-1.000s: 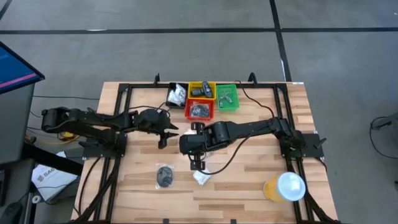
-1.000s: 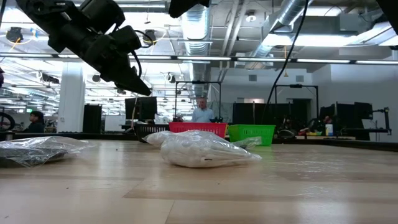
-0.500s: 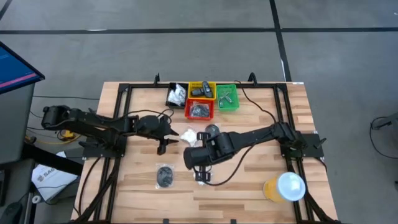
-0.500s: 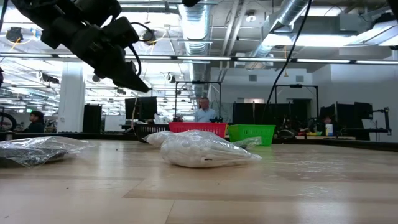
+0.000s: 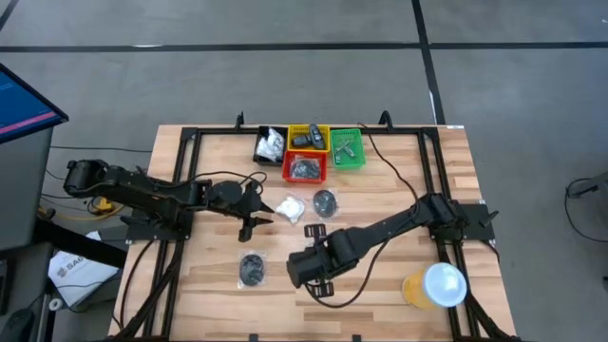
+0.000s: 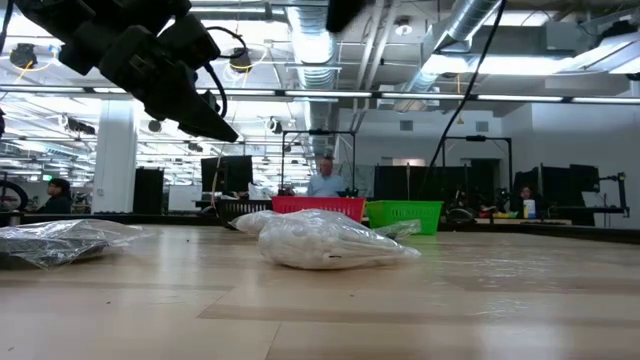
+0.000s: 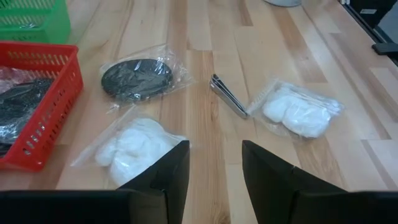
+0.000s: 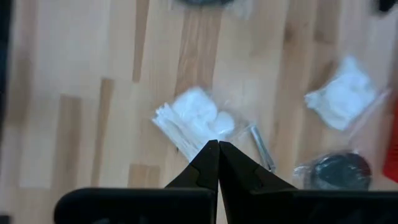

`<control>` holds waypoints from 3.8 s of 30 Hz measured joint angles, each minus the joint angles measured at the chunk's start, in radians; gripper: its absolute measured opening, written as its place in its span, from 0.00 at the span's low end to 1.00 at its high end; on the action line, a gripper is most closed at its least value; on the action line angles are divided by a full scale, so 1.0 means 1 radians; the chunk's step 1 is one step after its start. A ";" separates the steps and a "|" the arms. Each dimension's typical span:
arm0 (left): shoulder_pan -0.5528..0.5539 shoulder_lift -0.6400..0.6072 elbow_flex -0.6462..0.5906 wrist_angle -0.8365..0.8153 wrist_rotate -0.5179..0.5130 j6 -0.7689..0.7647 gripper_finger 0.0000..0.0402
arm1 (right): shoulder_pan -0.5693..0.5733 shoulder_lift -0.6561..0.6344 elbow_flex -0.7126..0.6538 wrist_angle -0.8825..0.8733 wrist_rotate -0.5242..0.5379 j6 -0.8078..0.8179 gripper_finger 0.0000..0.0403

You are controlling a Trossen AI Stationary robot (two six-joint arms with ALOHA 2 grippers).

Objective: Pick & Place Travel size toiletries
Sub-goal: Put the cotton pack into the black bin

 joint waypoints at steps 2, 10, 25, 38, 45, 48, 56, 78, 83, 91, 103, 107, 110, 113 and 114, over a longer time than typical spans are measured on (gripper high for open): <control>0.000 0.000 0.000 0.001 0.000 0.000 0.34 | 0.000 0.002 -0.052 0.037 0.000 -0.002 0.00; 0.000 0.000 0.000 0.010 0.000 0.003 0.34 | 0.002 0.001 -0.200 0.168 -0.051 0.001 0.00; 0.000 0.000 0.000 0.023 0.000 0.003 0.34 | -0.006 0.001 -0.390 0.375 -0.161 0.008 0.15; 0.000 0.000 0.001 0.025 0.000 0.003 0.34 | -0.006 0.001 -0.450 0.484 -0.156 0.006 0.48; 0.000 0.000 0.000 0.027 0.000 0.003 0.34 | -0.006 0.001 -0.450 0.500 -0.154 -0.025 0.58; 0.000 0.000 0.001 0.027 0.000 0.003 0.34 | -0.006 0.001 -0.450 0.501 -0.154 -0.025 0.59; 0.000 0.000 0.001 0.028 0.000 0.003 0.34 | -0.010 0.002 -0.516 0.587 -0.154 -0.026 0.57; 0.001 0.000 0.001 0.030 0.000 0.003 0.34 | -0.011 0.059 -0.509 0.554 -0.121 -0.039 0.55; 0.001 0.000 0.001 0.036 0.001 0.003 0.34 | -0.011 0.055 -0.496 0.551 -0.123 -0.036 0.47; 0.001 0.000 0.001 0.037 0.001 0.003 0.34 | -0.012 0.055 -0.491 0.557 -0.124 -0.036 0.24; 0.001 0.000 0.001 0.038 0.001 0.003 0.34 | -0.012 0.058 -0.449 0.509 -0.126 -0.041 0.10; 0.001 0.000 0.001 0.042 0.001 0.003 0.34 | -0.011 0.058 -0.412 0.492 -0.128 -0.051 0.10; 0.000 0.000 0.001 0.043 0.001 0.000 0.34 | -0.017 0.058 -0.381 0.464 -0.128 -0.061 0.10; 0.000 0.000 0.001 0.043 0.001 0.000 0.34 | -0.022 0.058 -0.361 0.447 -0.123 -0.076 0.09; 0.000 0.000 0.001 0.043 0.001 0.000 0.34 | -0.024 0.058 -0.353 0.443 -0.120 -0.084 0.09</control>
